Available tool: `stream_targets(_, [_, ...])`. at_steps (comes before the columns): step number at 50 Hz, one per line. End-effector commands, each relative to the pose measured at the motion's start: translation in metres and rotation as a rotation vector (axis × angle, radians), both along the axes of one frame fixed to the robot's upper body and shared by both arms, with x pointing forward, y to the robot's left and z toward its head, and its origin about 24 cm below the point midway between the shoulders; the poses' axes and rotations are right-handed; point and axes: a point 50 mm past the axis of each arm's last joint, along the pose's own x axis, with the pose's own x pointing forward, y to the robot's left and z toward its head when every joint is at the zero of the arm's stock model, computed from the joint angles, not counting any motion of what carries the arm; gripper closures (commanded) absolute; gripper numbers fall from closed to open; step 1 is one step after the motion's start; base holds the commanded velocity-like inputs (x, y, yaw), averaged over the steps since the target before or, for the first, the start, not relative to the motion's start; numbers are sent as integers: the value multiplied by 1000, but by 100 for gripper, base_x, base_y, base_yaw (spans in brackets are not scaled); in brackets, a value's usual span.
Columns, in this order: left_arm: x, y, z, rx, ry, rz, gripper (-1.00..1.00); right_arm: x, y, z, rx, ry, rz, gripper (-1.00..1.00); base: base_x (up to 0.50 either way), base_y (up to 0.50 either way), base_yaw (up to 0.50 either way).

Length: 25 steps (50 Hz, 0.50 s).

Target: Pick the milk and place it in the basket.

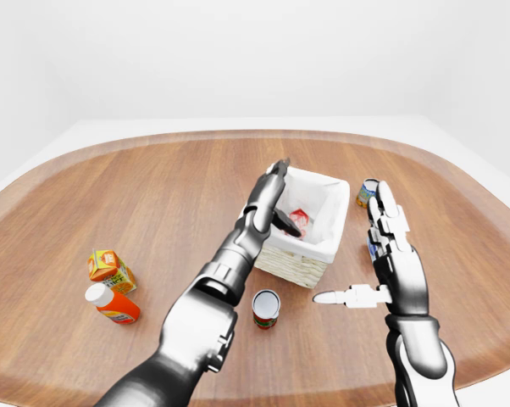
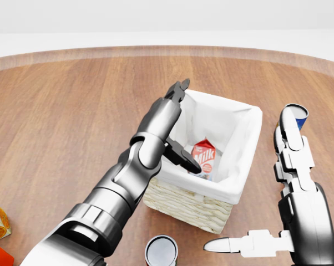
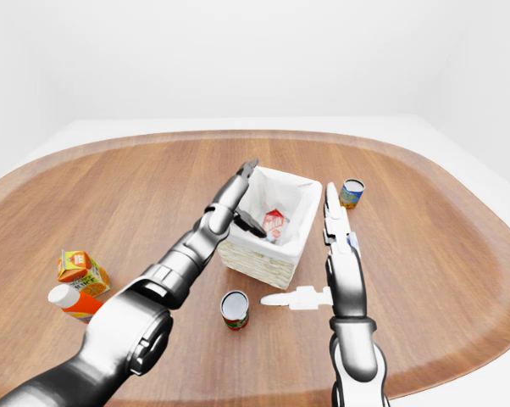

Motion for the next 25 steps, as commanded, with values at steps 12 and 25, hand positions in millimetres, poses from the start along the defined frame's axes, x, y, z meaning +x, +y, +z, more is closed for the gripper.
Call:
stream_targets(12, [1,-2,8,-40,-24,-1,-100,1,0,-1,-2,2,0,-100,0,0,0])
stream_targets(25, [-5,1,42,-247,-114,-75,-100,1,1,-1,-3,5,-1,-100,0,0,0])
